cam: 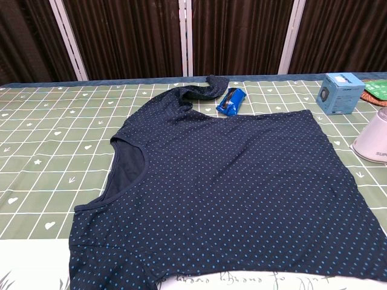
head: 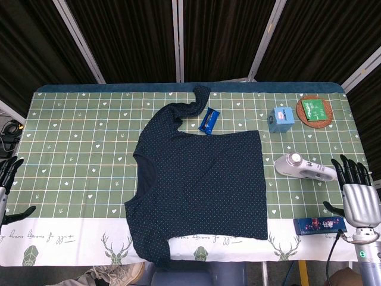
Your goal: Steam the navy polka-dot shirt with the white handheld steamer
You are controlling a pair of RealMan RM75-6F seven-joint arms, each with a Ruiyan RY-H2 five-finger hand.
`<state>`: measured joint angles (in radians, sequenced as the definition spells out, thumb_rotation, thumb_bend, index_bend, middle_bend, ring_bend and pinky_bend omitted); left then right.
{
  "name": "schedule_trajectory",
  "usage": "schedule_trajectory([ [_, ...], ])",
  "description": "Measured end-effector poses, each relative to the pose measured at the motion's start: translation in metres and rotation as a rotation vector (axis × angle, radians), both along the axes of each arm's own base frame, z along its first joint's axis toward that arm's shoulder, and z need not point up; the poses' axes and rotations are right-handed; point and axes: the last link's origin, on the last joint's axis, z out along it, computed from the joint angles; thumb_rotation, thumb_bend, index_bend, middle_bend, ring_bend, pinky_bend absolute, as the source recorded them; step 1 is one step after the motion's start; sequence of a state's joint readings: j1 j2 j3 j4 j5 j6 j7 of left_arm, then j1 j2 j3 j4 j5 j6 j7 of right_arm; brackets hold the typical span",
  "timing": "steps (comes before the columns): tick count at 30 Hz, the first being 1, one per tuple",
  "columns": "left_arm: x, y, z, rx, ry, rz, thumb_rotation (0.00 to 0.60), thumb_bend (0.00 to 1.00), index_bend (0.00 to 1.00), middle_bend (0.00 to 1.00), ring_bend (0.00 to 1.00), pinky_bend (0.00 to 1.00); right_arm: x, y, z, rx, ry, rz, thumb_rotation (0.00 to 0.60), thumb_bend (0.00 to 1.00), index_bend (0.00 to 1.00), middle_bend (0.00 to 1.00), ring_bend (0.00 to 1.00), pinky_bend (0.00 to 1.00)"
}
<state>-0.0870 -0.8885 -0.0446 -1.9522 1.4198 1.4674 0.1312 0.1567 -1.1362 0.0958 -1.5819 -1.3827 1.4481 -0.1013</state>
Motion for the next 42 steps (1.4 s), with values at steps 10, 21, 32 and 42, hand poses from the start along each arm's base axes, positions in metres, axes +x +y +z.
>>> schedule_trajectory([
  [10,-0.001,0.001,-0.002,-0.012,-0.004,0.006,0.6,0.0,0.0,0.0,0.0,0.0,-0.01,-0.018,-0.008,0.023,-0.057,0.019,0.6,0.0,0.0,0.0,0.0,0.0],
  [21,-0.006,0.007,-0.005,-0.018,0.009,0.035,0.6,0.0,0.0,0.0,0.0,0.0,-0.046,-0.086,-0.037,0.098,0.028,-0.091,0.6,0.36,0.0,0.0,0.0,0.0],
  [32,-0.013,0.014,-0.009,-0.029,0.022,0.063,0.6,0.0,0.0,0.0,0.0,0.0,-0.059,-0.119,-0.059,0.112,0.101,-0.173,0.6,0.43,0.0,0.0,0.0,0.0],
  [42,-0.014,0.015,-0.01,-0.032,0.019,0.069,0.6,0.0,0.0,0.0,0.0,0.0,-0.071,-0.123,-0.065,0.114,0.152,-0.207,0.6,0.51,0.0,0.0,0.0,0.0],
])
